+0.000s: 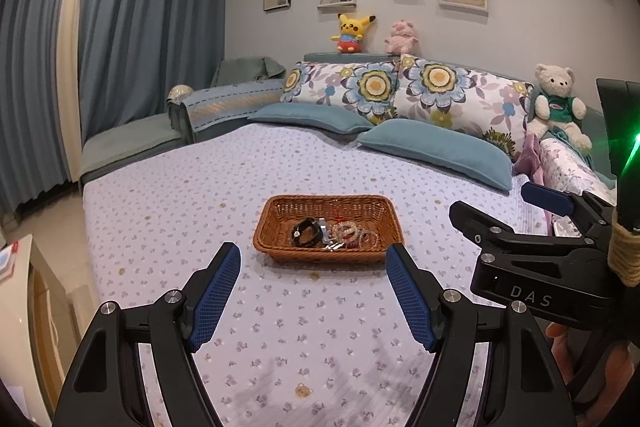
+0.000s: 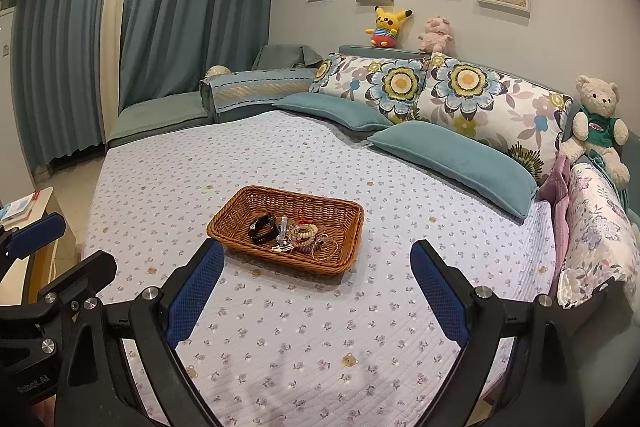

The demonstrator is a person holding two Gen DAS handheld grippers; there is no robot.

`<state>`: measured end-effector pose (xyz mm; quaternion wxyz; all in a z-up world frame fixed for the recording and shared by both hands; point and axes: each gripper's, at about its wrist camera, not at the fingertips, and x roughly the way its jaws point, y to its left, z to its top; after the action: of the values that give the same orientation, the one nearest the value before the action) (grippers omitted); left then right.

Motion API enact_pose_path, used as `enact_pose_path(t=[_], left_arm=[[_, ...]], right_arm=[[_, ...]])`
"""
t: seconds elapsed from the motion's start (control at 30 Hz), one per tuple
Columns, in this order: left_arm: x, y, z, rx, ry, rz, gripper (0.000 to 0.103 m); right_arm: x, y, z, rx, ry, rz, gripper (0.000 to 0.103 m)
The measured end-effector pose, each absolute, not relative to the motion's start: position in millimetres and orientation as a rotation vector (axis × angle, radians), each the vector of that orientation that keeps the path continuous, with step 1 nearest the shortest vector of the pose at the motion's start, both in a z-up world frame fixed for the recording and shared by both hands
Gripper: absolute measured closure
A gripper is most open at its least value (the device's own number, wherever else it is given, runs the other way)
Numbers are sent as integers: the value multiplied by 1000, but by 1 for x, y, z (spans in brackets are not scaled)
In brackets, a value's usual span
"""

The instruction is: Organize jewelry

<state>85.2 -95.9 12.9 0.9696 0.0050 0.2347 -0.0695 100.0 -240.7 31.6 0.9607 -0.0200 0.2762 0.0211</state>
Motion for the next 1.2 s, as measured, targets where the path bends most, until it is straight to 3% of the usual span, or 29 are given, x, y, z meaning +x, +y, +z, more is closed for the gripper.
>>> enact_pose_path(t=[1.2], left_arm=[[93,-91,3,-10,504,-119,27]], right_arm=[[104,-257,18,22,608,48,8]])
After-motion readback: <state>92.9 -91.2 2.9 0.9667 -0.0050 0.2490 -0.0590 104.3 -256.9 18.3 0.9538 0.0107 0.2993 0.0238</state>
